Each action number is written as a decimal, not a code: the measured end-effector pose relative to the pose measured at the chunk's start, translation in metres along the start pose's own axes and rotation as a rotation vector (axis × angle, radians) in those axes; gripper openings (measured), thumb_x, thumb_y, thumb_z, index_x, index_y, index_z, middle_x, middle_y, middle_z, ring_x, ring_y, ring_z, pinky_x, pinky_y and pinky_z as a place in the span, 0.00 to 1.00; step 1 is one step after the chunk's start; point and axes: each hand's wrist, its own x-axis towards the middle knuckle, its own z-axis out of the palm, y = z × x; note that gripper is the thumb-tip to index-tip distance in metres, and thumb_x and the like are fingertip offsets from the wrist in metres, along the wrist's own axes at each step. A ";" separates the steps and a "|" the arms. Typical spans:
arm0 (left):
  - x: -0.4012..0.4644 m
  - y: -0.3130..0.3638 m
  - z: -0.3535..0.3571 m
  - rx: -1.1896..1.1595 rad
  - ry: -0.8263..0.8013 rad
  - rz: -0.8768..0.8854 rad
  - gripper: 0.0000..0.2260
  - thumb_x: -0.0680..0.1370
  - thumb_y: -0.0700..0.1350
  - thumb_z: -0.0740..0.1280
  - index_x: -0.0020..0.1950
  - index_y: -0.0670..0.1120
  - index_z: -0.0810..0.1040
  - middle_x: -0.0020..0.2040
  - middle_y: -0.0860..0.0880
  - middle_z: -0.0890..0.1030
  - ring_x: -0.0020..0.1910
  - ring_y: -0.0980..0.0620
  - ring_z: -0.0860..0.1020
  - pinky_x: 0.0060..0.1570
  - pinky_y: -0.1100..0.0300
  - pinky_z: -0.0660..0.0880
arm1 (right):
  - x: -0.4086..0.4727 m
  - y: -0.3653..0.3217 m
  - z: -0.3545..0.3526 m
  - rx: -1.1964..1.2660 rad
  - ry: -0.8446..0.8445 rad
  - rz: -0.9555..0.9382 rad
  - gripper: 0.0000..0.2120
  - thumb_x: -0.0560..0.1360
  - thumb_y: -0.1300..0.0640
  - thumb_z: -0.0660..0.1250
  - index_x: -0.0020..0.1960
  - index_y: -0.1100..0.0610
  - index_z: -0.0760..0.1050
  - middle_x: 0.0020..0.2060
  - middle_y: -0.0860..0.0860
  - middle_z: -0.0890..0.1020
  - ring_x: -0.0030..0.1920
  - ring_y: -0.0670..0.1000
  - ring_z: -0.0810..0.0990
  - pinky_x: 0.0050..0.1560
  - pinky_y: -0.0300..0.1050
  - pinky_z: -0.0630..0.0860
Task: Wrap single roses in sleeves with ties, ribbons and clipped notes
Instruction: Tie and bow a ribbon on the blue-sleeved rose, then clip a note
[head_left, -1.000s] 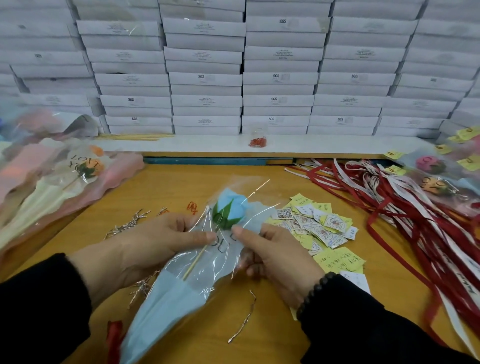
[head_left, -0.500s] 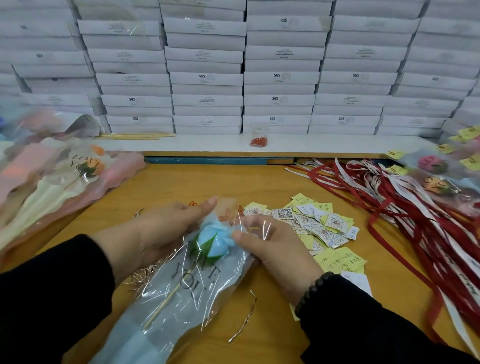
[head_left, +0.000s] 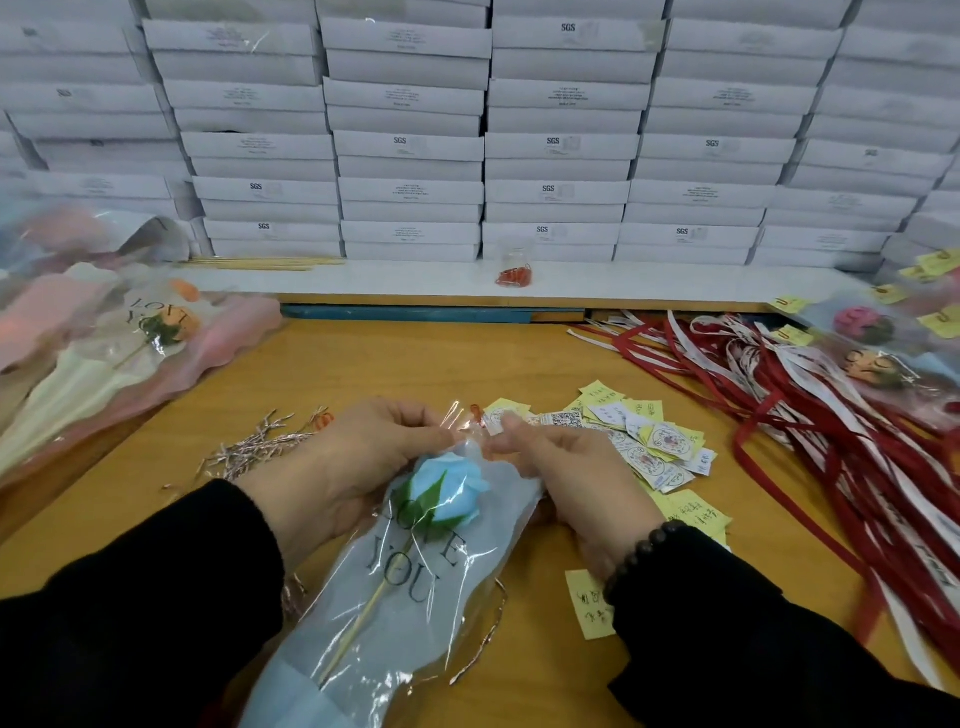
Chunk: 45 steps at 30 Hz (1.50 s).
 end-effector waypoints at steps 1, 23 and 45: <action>0.000 -0.001 -0.001 -0.009 -0.002 0.000 0.06 0.73 0.34 0.68 0.35 0.38 0.77 0.28 0.43 0.78 0.22 0.52 0.75 0.22 0.66 0.74 | 0.000 0.000 -0.001 0.011 -0.005 -0.014 0.13 0.72 0.48 0.69 0.41 0.59 0.82 0.31 0.52 0.82 0.35 0.52 0.79 0.44 0.48 0.78; 0.001 -0.013 -0.014 -0.148 0.016 0.013 0.13 0.61 0.40 0.70 0.41 0.35 0.77 0.33 0.41 0.80 0.25 0.50 0.77 0.26 0.62 0.77 | 0.009 -0.015 -0.033 -0.246 0.138 -0.164 0.05 0.75 0.55 0.66 0.43 0.54 0.78 0.33 0.47 0.79 0.26 0.40 0.74 0.26 0.32 0.69; -0.002 -0.016 -0.012 -0.085 -0.007 0.070 0.05 0.60 0.40 0.70 0.31 0.39 0.80 0.34 0.39 0.80 0.27 0.47 0.76 0.26 0.61 0.77 | 0.024 0.001 -0.052 -1.291 0.037 -0.487 0.14 0.75 0.53 0.65 0.60 0.48 0.77 0.57 0.45 0.78 0.57 0.49 0.71 0.57 0.44 0.67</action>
